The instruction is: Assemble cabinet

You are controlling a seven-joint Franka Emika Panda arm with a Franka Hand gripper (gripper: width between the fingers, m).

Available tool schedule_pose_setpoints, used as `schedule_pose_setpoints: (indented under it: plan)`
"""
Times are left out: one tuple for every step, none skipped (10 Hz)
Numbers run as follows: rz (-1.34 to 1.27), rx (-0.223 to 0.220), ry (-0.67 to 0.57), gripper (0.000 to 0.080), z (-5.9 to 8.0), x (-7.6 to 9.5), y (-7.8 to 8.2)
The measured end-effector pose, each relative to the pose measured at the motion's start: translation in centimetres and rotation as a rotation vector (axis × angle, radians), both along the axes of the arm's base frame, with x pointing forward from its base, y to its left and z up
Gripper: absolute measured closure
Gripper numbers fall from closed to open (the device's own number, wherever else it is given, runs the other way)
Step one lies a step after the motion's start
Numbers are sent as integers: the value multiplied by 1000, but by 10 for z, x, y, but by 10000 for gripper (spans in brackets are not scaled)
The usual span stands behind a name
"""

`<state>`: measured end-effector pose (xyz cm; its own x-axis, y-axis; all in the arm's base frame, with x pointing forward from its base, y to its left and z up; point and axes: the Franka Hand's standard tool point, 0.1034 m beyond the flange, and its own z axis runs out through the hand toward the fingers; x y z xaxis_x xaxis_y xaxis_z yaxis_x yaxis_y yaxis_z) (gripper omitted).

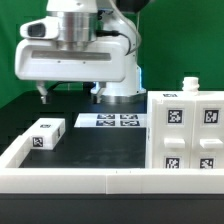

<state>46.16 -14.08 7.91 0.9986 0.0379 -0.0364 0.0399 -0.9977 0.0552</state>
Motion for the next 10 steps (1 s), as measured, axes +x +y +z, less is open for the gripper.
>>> schedule_pose_setpoints:
  plan:
    - [-2,-5,-3,2,-3,-2,-8]
    - [-5,-5,2,2,-6,-5,-17]
    - [1,-6,7,2,-8,-7,-26]
    - [8,-9,10,2,-10,-9,-34]
    - [11,-8,14,2,-12,-9,-34]
    - [30,-7,23,2,-15,-12,-35]
    - [32,-7,31,2,-19,-14,-36]
    - [37,-7,37,2,-22,-17,-37]
    - [42,-7,44,2,-26,-19,-38]
    - [49,-6,52,2,-29,-21,-38]
